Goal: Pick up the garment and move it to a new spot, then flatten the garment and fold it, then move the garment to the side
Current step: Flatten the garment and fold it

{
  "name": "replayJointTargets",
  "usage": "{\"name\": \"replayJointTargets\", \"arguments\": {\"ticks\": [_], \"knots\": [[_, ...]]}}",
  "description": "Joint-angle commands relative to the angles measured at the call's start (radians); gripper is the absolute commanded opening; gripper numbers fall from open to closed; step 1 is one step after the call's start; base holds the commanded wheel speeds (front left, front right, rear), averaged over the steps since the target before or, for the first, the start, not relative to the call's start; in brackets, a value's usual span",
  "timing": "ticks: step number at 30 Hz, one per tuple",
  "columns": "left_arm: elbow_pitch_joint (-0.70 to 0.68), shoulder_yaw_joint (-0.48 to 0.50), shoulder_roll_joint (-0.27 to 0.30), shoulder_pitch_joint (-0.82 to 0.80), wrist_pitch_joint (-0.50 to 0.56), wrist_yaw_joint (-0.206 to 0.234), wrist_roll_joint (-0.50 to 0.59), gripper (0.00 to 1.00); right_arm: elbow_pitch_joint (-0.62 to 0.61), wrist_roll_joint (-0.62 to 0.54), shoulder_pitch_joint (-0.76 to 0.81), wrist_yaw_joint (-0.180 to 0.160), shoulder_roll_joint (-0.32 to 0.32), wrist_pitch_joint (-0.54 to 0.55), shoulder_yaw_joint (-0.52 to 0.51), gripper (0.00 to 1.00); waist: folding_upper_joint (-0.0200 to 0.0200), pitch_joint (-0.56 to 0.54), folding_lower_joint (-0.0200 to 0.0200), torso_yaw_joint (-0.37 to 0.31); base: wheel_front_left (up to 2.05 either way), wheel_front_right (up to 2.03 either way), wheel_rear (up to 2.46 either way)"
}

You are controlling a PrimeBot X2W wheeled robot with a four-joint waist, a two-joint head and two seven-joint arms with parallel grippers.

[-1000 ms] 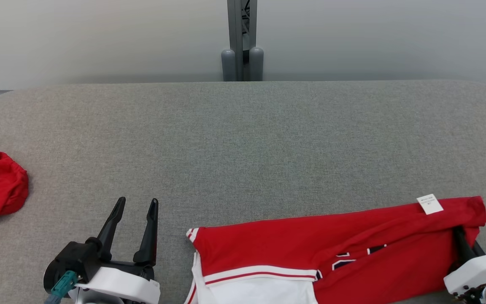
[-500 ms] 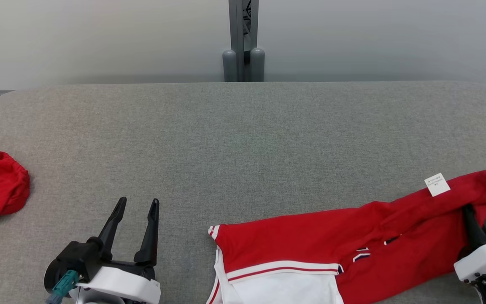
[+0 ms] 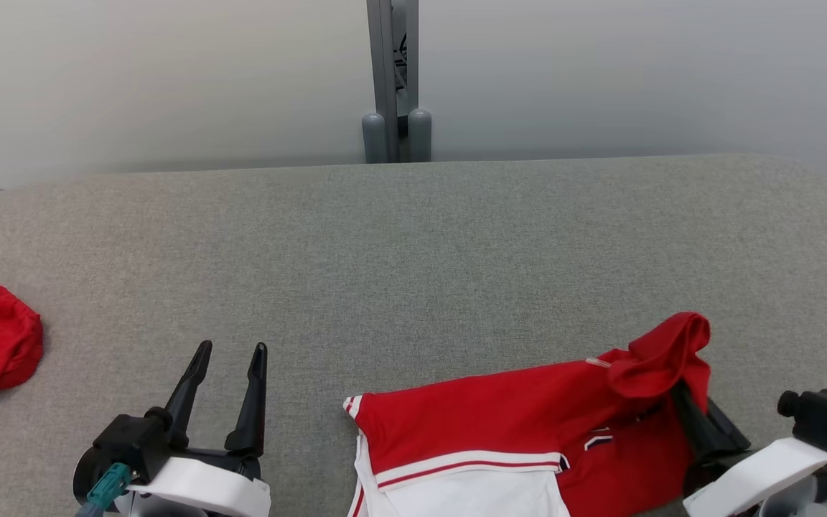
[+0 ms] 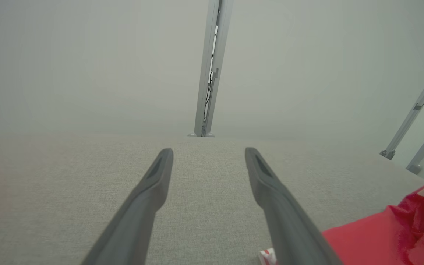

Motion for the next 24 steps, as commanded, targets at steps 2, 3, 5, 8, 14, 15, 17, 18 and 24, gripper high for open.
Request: {"name": "replayJointTargets", "arguments": {"ticks": [2, 3, 5, 8, 14, 15, 17, 18, 24], "knots": [[0.002, 0.005, 0.003, 0.012, -0.004, -0.001, -0.010, 1.00, -0.035, 0.049, 0.005, 0.000, -0.006, 0.001, 0.049, 0.00, 0.0000, -0.012, 0.0000, 0.000, 0.00, 0.00, 0.00], [0.002, 0.008, 0.003, 0.013, -0.004, -0.001, -0.012, 1.00, -0.046, 0.069, 0.002, 0.000, -0.003, 0.004, 0.064, 0.00, 0.0000, -0.015, 0.0000, 0.001, 0.00, 0.00, 0.00], [0.001, 0.010, 0.003, 0.014, -0.004, -0.001, -0.016, 1.00, -0.066, 0.106, -0.006, 0.000, 0.006, 0.014, 0.099, 0.00, 0.0000, -0.020, 0.0000, 0.003, 0.00, 0.00, 0.00], [0.001, 0.011, 0.003, 0.019, -0.004, -0.001, -0.020, 1.00, -0.084, 0.139, -0.020, 0.000, 0.019, 0.026, 0.143, 0.00, 0.0000, -0.025, 0.0000, 0.009, 0.00, 0.00, 0.00], [-0.002, 0.008, 0.003, 0.023, -0.004, -0.001, -0.033, 1.00, -0.098, 0.185, -0.049, 0.000, 0.063, 0.044, 0.219, 0.00, 0.0000, -0.024, 0.0000, 0.033, 0.00, 0.00, 0.00], [-0.002, 0.007, 0.003, 0.023, -0.004, -0.001, -0.033, 1.00, -0.097, 0.189, -0.056, 0.000, 0.069, 0.045, 0.229, 0.00, 0.0000, -0.023, 0.0000, 0.038, 0.00, 0.00, 0.00], [0.000, 0.007, 0.003, 0.022, -0.004, -0.001, -0.037, 1.00, -0.088, 0.186, -0.067, 0.000, 0.082, 0.050, 0.257, 0.00, 0.0000, -0.020, 0.0000, 0.047, 0.00, 0.00, 0.00], [0.000, 0.007, 0.003, 0.022, -0.004, -0.001, -0.037, 1.00, -0.088, 0.186, -0.067, 0.000, 0.082, 0.050, 0.257, 0.00, 0.0000, -0.020, 0.0000, 0.047, 0.00, 0.00, 0.00], [0.005, -0.001, 0.003, 0.016, -0.004, -0.001, -0.049, 1.00, -0.025, 0.173, -0.102, 0.000, 0.117, 0.057, 0.322, 0.00, 0.0000, -0.012, 0.0000, 0.084, 0.00, 0.00, 0.00]]}}
